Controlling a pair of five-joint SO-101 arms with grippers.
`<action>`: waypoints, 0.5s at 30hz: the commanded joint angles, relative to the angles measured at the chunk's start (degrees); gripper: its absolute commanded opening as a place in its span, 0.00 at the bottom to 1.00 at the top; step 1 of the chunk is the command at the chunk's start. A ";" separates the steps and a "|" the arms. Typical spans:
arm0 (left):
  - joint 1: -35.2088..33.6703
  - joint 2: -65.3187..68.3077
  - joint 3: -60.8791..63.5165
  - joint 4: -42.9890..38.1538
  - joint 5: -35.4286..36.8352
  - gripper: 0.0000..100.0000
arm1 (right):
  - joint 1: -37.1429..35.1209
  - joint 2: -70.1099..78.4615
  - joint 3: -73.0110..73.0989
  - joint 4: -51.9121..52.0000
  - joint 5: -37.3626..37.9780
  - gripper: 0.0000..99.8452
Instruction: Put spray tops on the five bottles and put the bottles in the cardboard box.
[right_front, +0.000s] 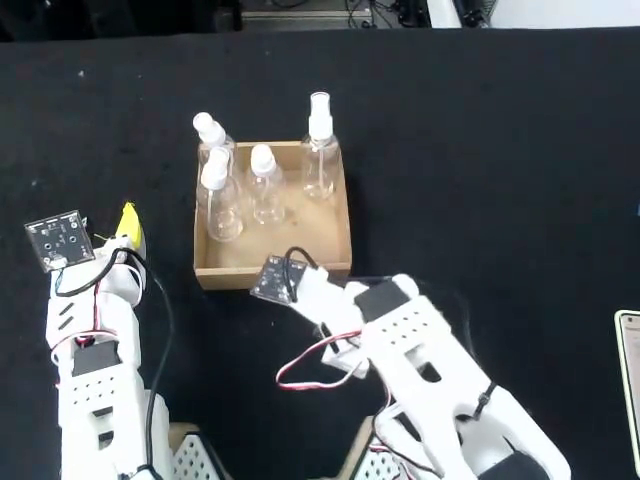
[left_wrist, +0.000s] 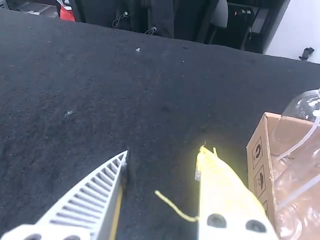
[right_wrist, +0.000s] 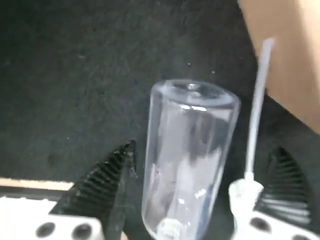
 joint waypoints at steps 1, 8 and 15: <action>0.04 0.18 -0.22 -1.67 0.35 0.20 | -0.79 0.40 1.36 -2.20 -0.35 0.30; 0.04 0.18 -0.22 -1.67 0.35 0.20 | 2.02 0.31 -3.30 2.99 -0.35 0.10; 0.04 0.00 -0.22 -1.67 0.35 0.20 | 23.21 0.75 -27.56 23.21 -2.20 0.12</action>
